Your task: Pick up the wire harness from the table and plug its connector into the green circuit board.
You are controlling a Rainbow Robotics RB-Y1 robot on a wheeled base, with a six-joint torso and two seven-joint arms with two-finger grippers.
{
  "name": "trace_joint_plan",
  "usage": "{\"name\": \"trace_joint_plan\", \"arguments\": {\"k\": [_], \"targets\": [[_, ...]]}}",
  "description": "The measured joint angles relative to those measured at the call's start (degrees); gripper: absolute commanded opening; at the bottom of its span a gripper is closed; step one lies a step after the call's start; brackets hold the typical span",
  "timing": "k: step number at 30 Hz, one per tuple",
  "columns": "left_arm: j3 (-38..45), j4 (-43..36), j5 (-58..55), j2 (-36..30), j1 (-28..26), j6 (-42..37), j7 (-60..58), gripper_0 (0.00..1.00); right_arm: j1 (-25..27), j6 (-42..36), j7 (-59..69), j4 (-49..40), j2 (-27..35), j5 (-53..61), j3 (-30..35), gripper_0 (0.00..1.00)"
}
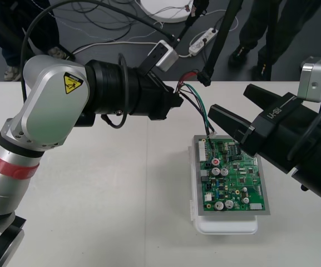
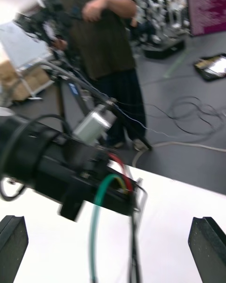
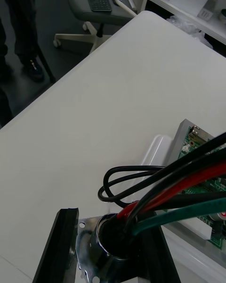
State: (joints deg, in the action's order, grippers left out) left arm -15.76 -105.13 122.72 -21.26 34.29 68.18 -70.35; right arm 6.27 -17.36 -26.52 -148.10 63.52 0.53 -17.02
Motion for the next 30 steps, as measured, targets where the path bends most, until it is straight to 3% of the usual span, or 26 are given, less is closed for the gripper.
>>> {"name": "trace_joint_plan", "arguments": {"k": [6, 18, 24, 30], "targets": [[0.0, 1.7, -1.9, 0.0, 0.0, 0.0, 0.0, 0.0, 0.0, -8.9, 0.0, -0.1, -1.4, 0.4, 0.0, 1.0], [0.0, 1.8, -2.0, 0.0, 0.0, 0.0, 0.1, 0.0, 0.0, -10.5, 0.4, -0.1, -2.3, 0.1, 0.0, 1.0], [0.0, 1.8, -2.0, 0.0, 0.0, -0.1, 0.8, 0.0, -0.1, -5.2, 3.3, -0.1, -2.6, 0.1, 0.0, 1.0], [0.0, 1.8, -2.0, 0.0, 0.0, -0.3, 2.1, 0.0, -0.2, 7.7, 3.3, -0.1, -2.9, 0.1, 0.5, 1.0]]}}
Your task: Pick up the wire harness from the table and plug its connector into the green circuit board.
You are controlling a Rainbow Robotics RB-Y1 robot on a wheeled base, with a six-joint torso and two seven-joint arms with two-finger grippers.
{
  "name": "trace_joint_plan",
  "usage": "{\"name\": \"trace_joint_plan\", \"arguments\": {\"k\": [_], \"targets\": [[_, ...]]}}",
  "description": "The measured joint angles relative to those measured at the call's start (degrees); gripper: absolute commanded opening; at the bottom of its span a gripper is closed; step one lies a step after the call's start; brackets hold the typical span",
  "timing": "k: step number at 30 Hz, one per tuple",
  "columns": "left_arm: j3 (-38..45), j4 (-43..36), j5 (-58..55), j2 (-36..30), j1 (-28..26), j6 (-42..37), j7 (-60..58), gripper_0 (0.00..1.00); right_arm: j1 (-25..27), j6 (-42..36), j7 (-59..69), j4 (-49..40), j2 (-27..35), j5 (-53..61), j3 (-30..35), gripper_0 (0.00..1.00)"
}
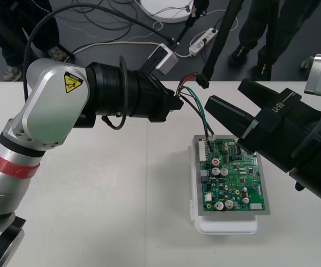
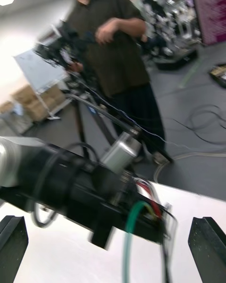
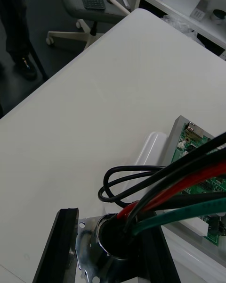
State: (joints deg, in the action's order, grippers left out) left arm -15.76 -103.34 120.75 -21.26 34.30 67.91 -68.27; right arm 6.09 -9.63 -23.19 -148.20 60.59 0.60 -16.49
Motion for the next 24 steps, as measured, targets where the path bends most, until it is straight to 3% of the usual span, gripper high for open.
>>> {"name": "trace_joint_plan", "arguments": {"k": [16, 24], "targets": [[0.0, 0.0, 0.0, 0.0, 0.0, 0.0, 0.6, 0.0, -0.6, -0.7, 0.0, 0.0, 0.0, -2.2, 0.3, 1.0], [0.0, 0.0, 0.0, 0.0, 0.0, 0.0, 0.6, 0.0, -5.4, -1.1, 0.0, 1.2, 0.0, -3.3, -1.5, 1.0]]}}
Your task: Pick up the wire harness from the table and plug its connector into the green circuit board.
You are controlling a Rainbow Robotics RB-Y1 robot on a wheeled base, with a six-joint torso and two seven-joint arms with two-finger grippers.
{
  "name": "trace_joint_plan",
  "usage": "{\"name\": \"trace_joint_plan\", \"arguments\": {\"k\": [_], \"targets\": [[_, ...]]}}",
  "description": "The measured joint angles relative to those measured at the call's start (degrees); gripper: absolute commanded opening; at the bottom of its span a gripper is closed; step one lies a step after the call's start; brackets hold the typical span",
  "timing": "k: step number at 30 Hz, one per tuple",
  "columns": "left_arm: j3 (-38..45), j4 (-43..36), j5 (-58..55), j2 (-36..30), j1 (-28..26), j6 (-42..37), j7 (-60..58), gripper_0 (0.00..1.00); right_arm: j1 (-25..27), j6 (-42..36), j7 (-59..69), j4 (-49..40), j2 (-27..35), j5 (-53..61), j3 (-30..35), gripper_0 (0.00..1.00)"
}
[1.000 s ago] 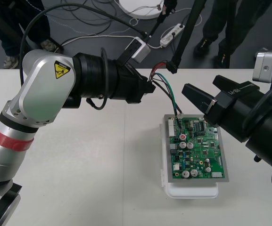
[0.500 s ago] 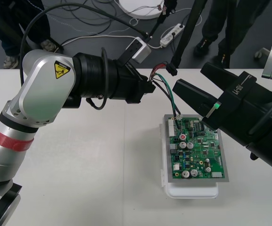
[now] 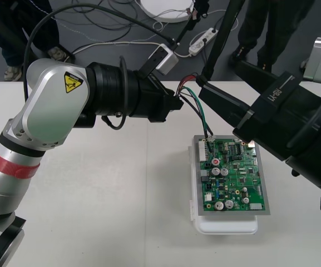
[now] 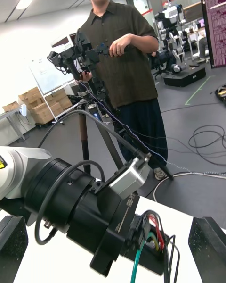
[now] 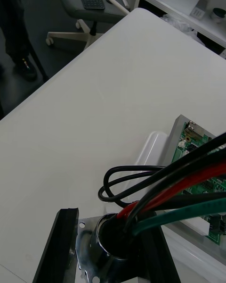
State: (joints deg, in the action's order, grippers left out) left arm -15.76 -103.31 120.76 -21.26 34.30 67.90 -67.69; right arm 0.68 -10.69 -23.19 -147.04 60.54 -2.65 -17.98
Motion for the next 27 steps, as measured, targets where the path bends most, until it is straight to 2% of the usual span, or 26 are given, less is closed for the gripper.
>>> {"name": "trace_joint_plan", "arguments": {"k": [12, 27], "targets": [[0.0, 0.0, 0.2, 0.0, 0.4, 0.0, 0.0, 0.0, -6.7, 0.0, 0.0, 5.9, -0.7, -0.7, -4.4, 1.0], [0.0, 0.1, 1.6, 0.0, 1.1, 0.0, 0.0, 0.0, -7.6, -2.0, 0.0, 8.2, -3.2, -4.4, -8.0, 1.0]]}}
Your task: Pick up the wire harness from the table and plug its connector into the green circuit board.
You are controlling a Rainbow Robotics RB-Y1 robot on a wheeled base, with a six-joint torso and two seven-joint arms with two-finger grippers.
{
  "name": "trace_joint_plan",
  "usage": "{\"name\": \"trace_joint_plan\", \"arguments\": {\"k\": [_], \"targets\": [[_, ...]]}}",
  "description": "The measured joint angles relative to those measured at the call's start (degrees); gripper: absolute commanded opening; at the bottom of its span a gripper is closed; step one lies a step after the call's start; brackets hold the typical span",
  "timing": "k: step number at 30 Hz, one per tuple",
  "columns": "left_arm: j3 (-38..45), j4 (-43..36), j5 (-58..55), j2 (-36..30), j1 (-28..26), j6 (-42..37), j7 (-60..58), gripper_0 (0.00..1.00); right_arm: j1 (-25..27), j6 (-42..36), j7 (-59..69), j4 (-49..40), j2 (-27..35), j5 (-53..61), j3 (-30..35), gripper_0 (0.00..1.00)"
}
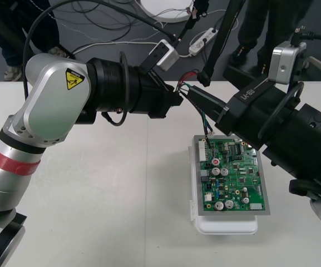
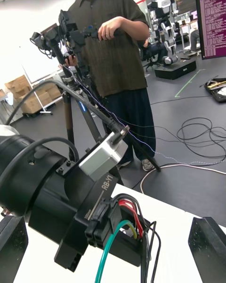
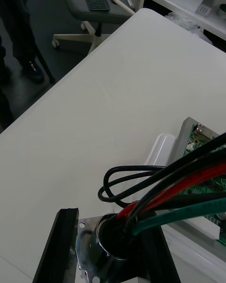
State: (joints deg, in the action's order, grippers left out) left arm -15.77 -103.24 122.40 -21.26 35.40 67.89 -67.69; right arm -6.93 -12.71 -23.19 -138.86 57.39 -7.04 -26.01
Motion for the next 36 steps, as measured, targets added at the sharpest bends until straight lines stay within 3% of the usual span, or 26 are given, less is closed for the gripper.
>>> {"name": "trace_joint_plan", "arguments": {"k": [36], "targets": [[0.0, 0.0, 0.5, 0.0, 0.5, 0.0, 0.0, 0.0, -2.7, -1.0, 0.0, 2.8, -1.7, -1.7, -1.4, 1.0]]}}
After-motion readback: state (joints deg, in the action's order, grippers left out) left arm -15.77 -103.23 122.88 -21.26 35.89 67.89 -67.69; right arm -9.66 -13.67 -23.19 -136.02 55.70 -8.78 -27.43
